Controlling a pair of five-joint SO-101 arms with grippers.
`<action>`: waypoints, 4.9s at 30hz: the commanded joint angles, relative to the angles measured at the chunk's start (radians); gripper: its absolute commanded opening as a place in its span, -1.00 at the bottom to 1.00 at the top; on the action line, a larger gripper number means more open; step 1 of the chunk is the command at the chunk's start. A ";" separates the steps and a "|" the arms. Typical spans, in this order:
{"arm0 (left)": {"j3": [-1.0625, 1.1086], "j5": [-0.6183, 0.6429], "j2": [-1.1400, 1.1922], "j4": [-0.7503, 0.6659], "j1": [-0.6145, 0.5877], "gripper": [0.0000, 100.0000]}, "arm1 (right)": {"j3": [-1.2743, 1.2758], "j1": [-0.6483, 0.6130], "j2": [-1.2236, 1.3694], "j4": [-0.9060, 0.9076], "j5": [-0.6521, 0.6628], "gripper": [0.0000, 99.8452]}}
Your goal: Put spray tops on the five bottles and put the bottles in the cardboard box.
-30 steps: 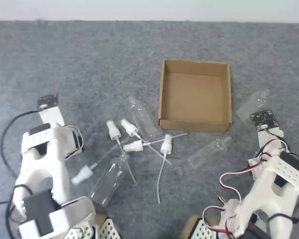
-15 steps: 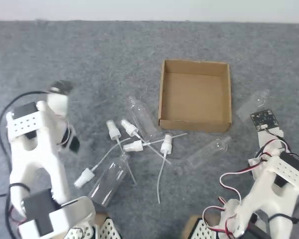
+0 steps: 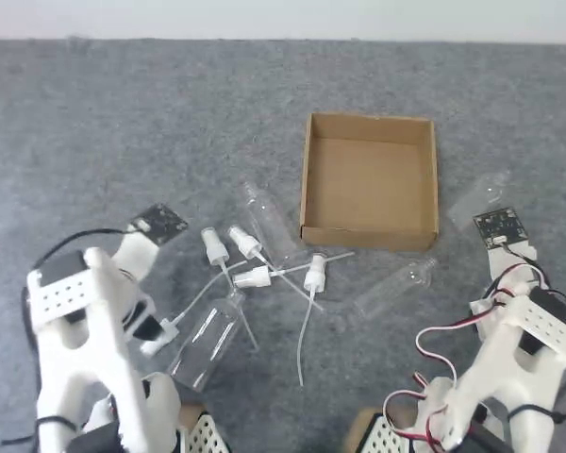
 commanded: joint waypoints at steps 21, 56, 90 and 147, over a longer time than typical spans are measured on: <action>-0.424 0.147 0.430 -0.114 -0.023 -0.78 | 0.035 0.001 0.013 -0.007 0.011 -0.99; -0.473 0.169 0.701 -0.267 -0.311 -0.78 | 0.034 0.002 0.004 0.054 0.012 -0.99; -0.558 0.382 0.371 -0.097 -0.077 -0.77 | 0.035 -0.004 0.004 0.051 0.011 -0.99; -0.200 0.127 0.221 -0.261 -0.015 -0.63 | 0.035 0.001 0.013 0.058 0.011 -0.99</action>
